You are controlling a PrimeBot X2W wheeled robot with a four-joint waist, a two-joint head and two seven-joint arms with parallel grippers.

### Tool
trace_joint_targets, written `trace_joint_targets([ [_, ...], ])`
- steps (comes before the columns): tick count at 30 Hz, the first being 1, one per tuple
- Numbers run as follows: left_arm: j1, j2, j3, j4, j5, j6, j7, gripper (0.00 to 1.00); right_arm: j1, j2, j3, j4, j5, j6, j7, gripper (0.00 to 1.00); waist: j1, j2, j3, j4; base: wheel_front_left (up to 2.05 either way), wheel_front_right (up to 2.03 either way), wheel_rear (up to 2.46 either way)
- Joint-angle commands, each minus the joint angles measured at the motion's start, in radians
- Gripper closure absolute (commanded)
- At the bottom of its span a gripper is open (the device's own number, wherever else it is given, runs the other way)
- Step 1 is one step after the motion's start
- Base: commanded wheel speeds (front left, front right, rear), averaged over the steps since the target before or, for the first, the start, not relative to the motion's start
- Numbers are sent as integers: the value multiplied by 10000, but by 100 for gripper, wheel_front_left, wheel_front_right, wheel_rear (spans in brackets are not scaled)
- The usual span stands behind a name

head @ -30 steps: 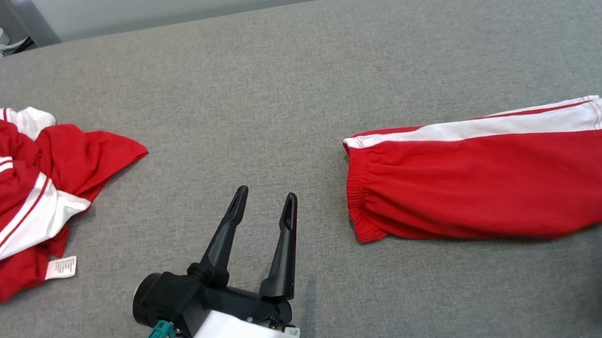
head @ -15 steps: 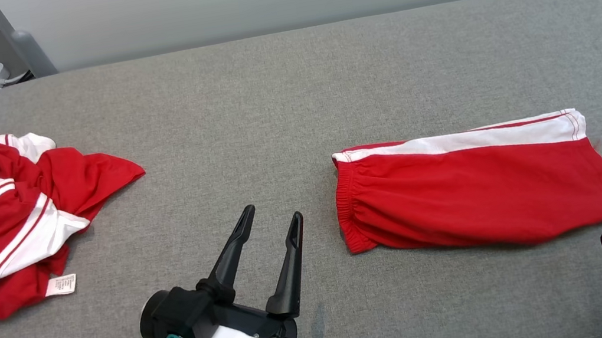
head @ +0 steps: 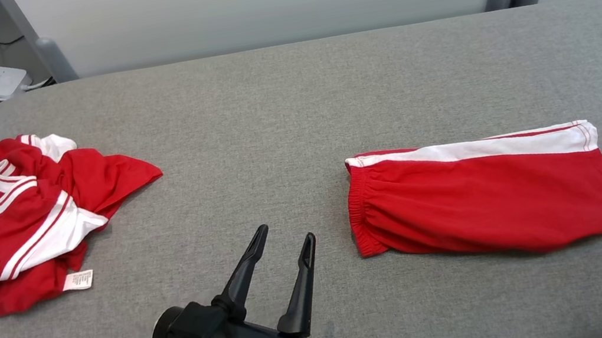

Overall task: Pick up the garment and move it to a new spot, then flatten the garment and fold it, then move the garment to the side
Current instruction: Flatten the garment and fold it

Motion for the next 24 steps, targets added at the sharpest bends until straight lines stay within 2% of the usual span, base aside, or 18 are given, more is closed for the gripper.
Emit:
trace_joint_targets([
  [1,-276,9,253,-231,42,55,-88,0,-503,-336,65,-49,531,42,75,0,0,-1,56,75,0,0,0],
  [7,-408,8,225,-225,81,28,-88,0,-1341,-364,-271,671,2540,42,886,0,0,-1,270,278,0,0,0],
  [10,-466,8,188,-238,30,-27,-88,0,-1825,-429,-410,1137,3154,42,1237,0,0,-1,424,372,0,0,0],
  [23,-790,8,112,-245,-99,-79,-88,0,-3232,-635,-196,3175,3427,42,1366,0,0,-1,935,787,0,0,0],
  [24,-805,8,106,-245,-113,-82,-88,0,-3289,-660,-153,3307,3398,42,1337,10,0,-1,950,820,0,0,0],
])
